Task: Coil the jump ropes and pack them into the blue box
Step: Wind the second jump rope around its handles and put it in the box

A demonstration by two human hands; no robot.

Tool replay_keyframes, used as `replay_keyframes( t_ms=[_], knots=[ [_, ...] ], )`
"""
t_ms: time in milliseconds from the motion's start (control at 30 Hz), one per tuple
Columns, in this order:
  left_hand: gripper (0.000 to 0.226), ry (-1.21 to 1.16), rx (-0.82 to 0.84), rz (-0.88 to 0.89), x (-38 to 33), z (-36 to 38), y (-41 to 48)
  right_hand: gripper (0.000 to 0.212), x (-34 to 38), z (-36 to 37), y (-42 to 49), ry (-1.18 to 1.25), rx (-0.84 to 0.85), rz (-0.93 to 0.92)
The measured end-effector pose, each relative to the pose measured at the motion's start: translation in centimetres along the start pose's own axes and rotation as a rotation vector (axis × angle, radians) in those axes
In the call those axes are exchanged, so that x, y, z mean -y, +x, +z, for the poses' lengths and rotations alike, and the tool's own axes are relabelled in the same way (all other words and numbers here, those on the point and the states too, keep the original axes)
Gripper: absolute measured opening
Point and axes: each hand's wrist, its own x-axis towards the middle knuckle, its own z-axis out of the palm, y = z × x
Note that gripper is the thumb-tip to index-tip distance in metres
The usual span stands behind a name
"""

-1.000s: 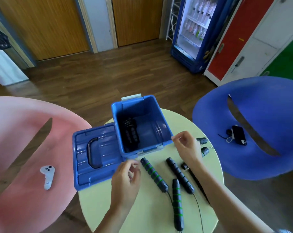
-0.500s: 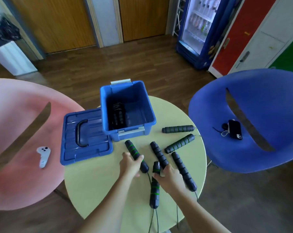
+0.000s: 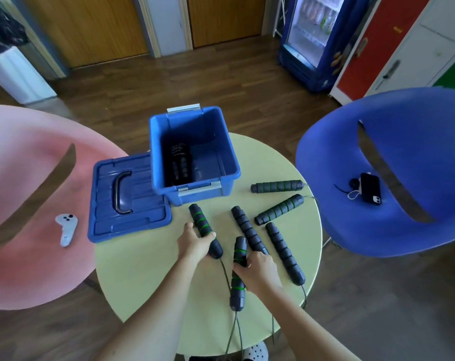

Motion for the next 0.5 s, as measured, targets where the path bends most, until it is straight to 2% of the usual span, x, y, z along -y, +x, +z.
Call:
replay_keyframes(
  t_ms=[167, 300, 400, 500],
  knots=[
    [0.046, -0.152, 0.118, 0.005, 1.9, -2.2, -1.2, 0.025, 0.4, -0.8, -1.1, 0.062, 0.056, -0.069],
    [0.039, -0.244, 0.265, 0.105, 2.5, -4.4, -3.9, 0.017, 1.3, -1.9, -1.6, 0.293, 0.137, -0.123],
    [0.038, -0.292, 0.313, 0.183, 2.5, -6.1, -6.4, 0.022, 2.5, -2.5, -2.5, 0.582, 0.267, -0.125],
    [0.044, -0.331, 0.322, 0.257, 2.3, -7.4, -8.5, 0.033, 4.2, -2.8, -3.6, 0.713, 0.314, -0.118]
  ],
)
